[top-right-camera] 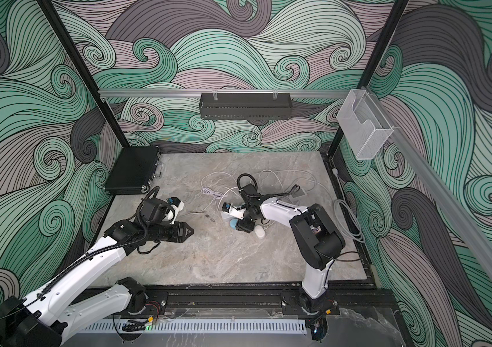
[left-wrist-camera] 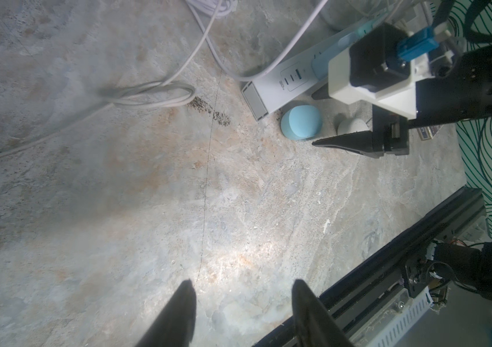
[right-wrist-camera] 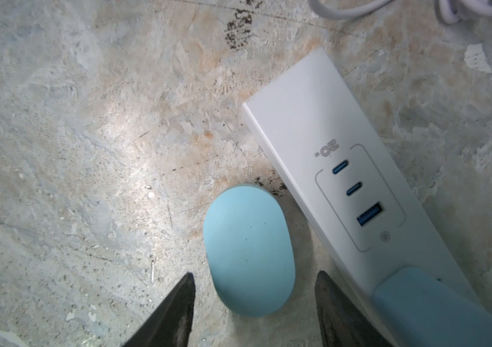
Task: Charge the bluetooth headset
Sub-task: Pick up the bluetooth headset from the center of the board.
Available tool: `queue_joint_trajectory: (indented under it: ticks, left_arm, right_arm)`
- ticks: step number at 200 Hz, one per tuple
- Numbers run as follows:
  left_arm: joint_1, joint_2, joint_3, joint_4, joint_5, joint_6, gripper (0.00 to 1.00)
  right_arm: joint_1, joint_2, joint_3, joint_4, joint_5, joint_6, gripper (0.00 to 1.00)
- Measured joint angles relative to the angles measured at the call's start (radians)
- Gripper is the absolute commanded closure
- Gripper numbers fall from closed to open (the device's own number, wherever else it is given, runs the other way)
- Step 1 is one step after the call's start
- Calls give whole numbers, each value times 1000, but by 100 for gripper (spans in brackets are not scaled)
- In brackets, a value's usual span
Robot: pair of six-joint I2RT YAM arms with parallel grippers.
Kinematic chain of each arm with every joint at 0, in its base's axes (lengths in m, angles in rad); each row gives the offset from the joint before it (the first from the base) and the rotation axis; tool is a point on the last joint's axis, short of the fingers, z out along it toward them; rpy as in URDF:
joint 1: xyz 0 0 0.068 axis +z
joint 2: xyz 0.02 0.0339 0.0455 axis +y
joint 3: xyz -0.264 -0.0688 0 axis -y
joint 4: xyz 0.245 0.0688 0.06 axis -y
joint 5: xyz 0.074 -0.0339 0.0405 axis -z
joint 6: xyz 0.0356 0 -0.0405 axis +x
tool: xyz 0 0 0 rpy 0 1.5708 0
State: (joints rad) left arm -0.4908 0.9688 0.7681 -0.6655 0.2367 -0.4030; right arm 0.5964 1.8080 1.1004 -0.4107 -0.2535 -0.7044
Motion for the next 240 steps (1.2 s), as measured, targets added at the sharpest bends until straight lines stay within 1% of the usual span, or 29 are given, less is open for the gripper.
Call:
queue_joint_trajectory:
  ticks: [44,95,146,159,177,201,240]
  left_arm:
    - [2,-12,-5,-6,5,0,50]
    - [3,-23,-7,-8,7,0,50]
    - [3,-26,-18,-11,8,0,51]
    - [3,-26,-18,-10,8,0,51]
    - [3,-26,-18,-11,8,0,51]
    - [3,-26,-18,-11,8,0,51]
    - [6,-25,-8,-34,8,-31,46]
  right_arm:
    - [2,34,48,-35,9,-3,40]
    - [16,57,84,-73,11,-18,47]
    - [21,78,107,-103,11,-22,47]
    - [23,87,111,-108,11,-22,49]
    - [23,91,112,-114,10,-28,57]
    - [23,91,115,-124,10,-26,62]
    - [23,66,103,-121,-25,-25,65]
